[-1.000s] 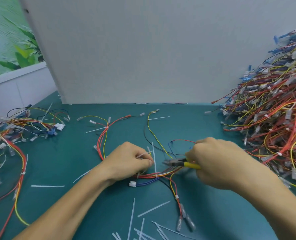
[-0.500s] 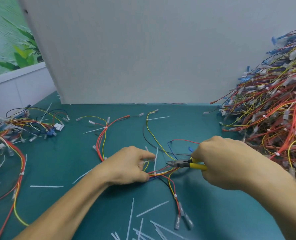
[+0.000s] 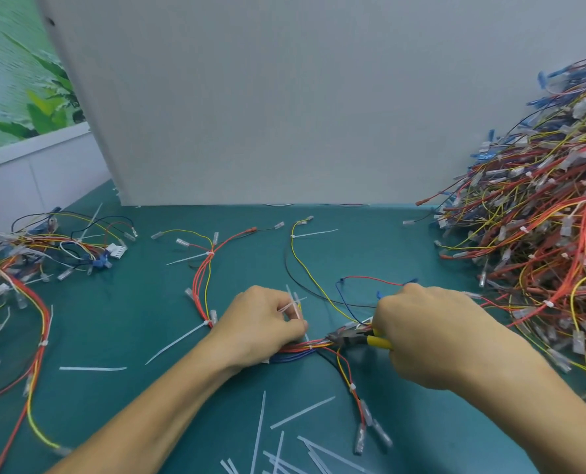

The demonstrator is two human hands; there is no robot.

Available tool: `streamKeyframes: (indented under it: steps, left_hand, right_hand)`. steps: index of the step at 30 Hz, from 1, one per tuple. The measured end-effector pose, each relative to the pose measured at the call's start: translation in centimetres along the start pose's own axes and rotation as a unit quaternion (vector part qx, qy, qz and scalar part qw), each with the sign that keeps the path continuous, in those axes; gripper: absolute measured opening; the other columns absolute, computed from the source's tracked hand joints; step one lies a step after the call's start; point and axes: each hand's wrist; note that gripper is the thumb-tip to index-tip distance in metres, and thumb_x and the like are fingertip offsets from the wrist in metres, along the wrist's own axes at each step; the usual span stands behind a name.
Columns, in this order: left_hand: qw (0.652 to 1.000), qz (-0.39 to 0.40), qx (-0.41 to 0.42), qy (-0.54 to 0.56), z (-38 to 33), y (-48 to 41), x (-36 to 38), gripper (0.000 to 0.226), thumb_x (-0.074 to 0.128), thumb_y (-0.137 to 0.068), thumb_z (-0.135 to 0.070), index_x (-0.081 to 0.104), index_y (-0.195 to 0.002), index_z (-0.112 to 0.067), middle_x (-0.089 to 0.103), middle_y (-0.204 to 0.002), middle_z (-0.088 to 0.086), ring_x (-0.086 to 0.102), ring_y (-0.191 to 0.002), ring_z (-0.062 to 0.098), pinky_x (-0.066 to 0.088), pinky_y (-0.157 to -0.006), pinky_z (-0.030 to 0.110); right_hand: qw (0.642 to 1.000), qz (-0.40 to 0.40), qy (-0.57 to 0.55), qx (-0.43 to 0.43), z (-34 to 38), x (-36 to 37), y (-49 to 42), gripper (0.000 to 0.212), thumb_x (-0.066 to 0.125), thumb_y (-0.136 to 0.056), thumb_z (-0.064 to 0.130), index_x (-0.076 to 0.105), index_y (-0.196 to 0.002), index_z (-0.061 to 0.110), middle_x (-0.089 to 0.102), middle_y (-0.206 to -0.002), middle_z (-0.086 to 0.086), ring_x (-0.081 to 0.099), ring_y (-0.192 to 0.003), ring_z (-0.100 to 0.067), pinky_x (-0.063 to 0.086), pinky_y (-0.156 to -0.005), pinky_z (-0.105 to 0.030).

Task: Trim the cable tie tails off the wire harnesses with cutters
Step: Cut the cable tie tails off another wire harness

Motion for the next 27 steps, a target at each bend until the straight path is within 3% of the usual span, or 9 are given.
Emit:
streamKeyframes:
  steps: [5,13,18,20,22,25,27]
  left_hand:
    - [0.999,0.012,0.011,0.042,0.2,0.3,-0.2,0.018,0.071,-0.079,-0.026,0.065,-0.065,-0.018,0.044,-0.041,-0.01,0.038,-0.04,0.005,0.034,-0.053,0.025]
    - [0.998,0.017,0.016,0.055,0.4,0.2,-0.2,0.02,0.071,-0.081,-0.027,0.066,-0.064,-0.018,0.043,-0.04,-0.01,0.036,-0.039,0.004,0.032,-0.052,0.026]
    - [0.996,0.021,0.01,0.09,0.4,0.4,-0.4,0.02,0.071,-0.081,-0.024,0.064,-0.063,-0.017,0.039,-0.038,-0.009,0.033,-0.04,0.008,0.037,-0.055,0.028]
    - [0.994,0.017,0.009,0.106,0.5,0.6,-0.3,0.018,0.072,-0.081,-0.023,0.065,-0.066,-0.016,0.038,-0.037,-0.009,0.034,-0.041,0.01,0.039,-0.056,0.029]
    - [0.994,0.008,0.012,0.109,0.6,0.8,-0.2,0.017,0.073,-0.081,-0.024,0.067,-0.067,-0.016,0.037,-0.037,-0.009,0.034,-0.041,0.009,0.036,-0.054,0.027]
    - [0.995,-0.013,0.015,0.1,0.6,1.0,0.0,0.014,0.072,-0.081,-0.025,0.068,-0.07,-0.017,0.039,-0.038,-0.009,0.036,-0.041,0.009,0.033,-0.051,0.025]
    - [0.995,-0.023,0.017,0.097,0.5,1.1,0.1,0.014,0.072,-0.081,-0.024,0.068,-0.071,-0.017,0.039,-0.038,-0.009,0.036,-0.042,0.009,0.032,-0.052,0.026]
  right_hand:
    - [1.0,0.0,-0.002,-0.012,0.1,-0.2,0.1,0.03,0.05,-0.083,0.021,0.026,-0.065,0.018,0.03,-0.068,0.001,0.037,-0.063,-0.026,0.018,-0.047,-0.024]
    - [1.0,-0.007,-0.014,-0.017,-0.1,-0.3,0.3,0.021,0.051,-0.082,0.022,0.033,-0.071,0.02,0.031,-0.07,0.002,0.031,-0.054,-0.018,0.02,-0.046,-0.024]
    - [0.998,-0.055,-0.014,-0.022,0.4,-0.1,-0.4,0.002,0.05,-0.082,0.023,0.049,-0.084,0.024,0.049,-0.09,0.0,0.056,-0.086,-0.029,0.03,-0.06,-0.029]
    - [0.998,-0.054,-0.007,-0.032,0.8,0.4,-0.7,0.013,0.05,-0.085,0.021,0.056,-0.096,0.024,0.053,-0.098,-0.001,0.058,-0.096,-0.029,0.029,-0.065,-0.03]
    - [0.998,-0.042,-0.004,-0.04,0.8,0.7,-0.8,0.015,0.05,-0.086,0.018,0.057,-0.098,0.023,0.055,-0.101,-0.002,0.057,-0.094,-0.029,0.029,-0.065,-0.03]
    - [0.999,-0.027,-0.016,-0.041,0.3,0.4,-0.5,0.006,0.049,-0.082,0.013,0.046,-0.082,0.018,0.046,-0.088,-0.003,0.048,-0.077,-0.031,0.03,-0.055,-0.028]
    - [0.998,-0.016,-0.026,-0.046,0.2,0.2,-0.1,0.009,0.049,-0.081,0.012,0.043,-0.082,0.019,0.04,-0.084,-0.004,0.044,-0.075,-0.031,0.031,-0.054,-0.027]
Point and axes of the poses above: each hand's wrist, its own y-axis away from the middle knuckle, its own x-axis out of the palm, z = x × y
